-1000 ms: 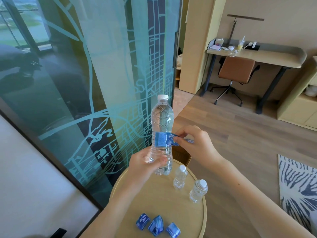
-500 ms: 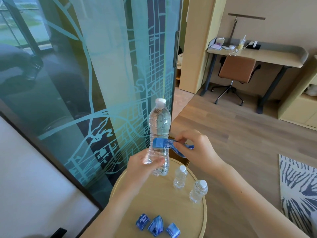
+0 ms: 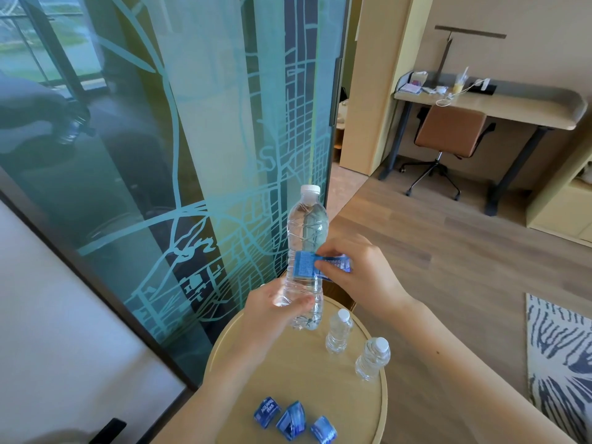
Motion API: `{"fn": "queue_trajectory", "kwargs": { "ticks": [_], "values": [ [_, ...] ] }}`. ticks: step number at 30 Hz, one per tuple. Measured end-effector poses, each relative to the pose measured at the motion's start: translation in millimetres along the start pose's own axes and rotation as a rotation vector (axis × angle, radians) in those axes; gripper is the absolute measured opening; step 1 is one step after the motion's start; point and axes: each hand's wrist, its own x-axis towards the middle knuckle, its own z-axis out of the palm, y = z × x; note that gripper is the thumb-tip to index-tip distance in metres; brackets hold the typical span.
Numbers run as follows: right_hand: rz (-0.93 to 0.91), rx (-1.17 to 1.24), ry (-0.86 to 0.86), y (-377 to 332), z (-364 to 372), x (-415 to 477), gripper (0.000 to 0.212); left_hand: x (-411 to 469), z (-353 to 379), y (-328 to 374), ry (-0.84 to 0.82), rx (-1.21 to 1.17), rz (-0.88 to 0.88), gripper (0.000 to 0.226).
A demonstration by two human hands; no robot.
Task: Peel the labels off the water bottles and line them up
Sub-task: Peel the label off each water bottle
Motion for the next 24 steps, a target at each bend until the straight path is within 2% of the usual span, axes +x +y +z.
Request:
{"fn": "queue_trajectory", "kwargs": {
  "ticks": [4,14,19,24],
  "values": [
    [-0.136,-0.047,0.078,-1,2,-3,0.004,1,-1,-2,0.019,-0.01,-0.017,0.025],
    [-0.495,-0.287,0.29,5,17,-13,0.004,2,-4,-3,0.032,-0.006,-0.002,0.022],
    [-0.499,-0.279,0.309,8,21,-15,0.006,2,-3,0,0.033,-0.025,0.001,0.017],
    [-0.507,-0.257,0.324,8,23,-19,0.006,1,-3,-2,0.01,-0.04,-0.013,0.022]
  ]
}}
